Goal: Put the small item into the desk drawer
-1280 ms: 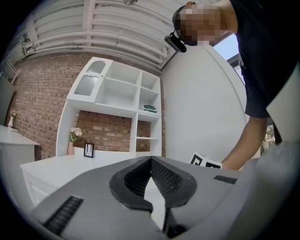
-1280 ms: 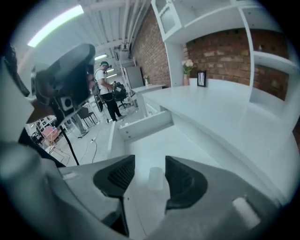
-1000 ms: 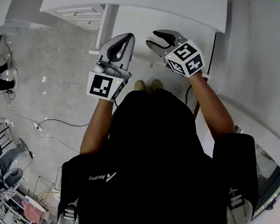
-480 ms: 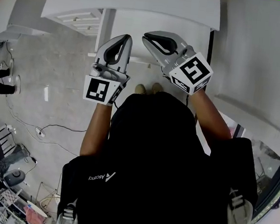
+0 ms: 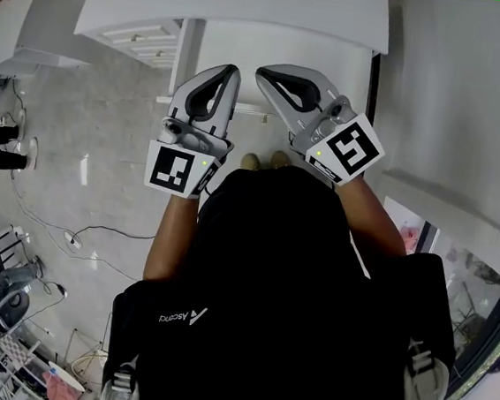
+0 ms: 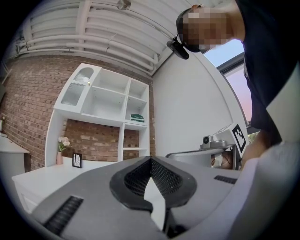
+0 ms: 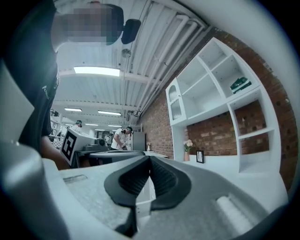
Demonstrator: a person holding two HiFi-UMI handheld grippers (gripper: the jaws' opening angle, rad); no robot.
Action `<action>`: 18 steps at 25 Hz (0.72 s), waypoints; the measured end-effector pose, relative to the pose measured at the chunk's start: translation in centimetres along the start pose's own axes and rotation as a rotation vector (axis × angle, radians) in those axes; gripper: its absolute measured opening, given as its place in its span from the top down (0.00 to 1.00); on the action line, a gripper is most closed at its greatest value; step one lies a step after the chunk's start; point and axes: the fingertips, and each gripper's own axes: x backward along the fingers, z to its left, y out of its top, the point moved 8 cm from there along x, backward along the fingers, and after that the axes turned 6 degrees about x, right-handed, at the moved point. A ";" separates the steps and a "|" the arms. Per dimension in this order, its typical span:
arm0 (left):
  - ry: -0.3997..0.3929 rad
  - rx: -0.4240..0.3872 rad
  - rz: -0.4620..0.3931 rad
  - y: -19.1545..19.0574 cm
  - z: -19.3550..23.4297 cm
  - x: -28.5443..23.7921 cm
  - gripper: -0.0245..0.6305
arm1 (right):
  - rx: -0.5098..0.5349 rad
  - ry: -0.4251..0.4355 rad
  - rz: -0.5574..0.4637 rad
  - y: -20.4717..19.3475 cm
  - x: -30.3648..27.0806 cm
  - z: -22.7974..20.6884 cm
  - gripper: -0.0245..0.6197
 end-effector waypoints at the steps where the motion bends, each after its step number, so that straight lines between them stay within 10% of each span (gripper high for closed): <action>1: 0.000 -0.003 -0.001 0.0 0.0 0.0 0.96 | 0.005 -0.006 -0.005 -0.1 0.1 0.0 0.96; 18: 0.007 -0.028 -0.010 0.7 -0.8 1.0 0.96 | 0.015 -0.031 -0.051 0.8 0.2 0.7 0.96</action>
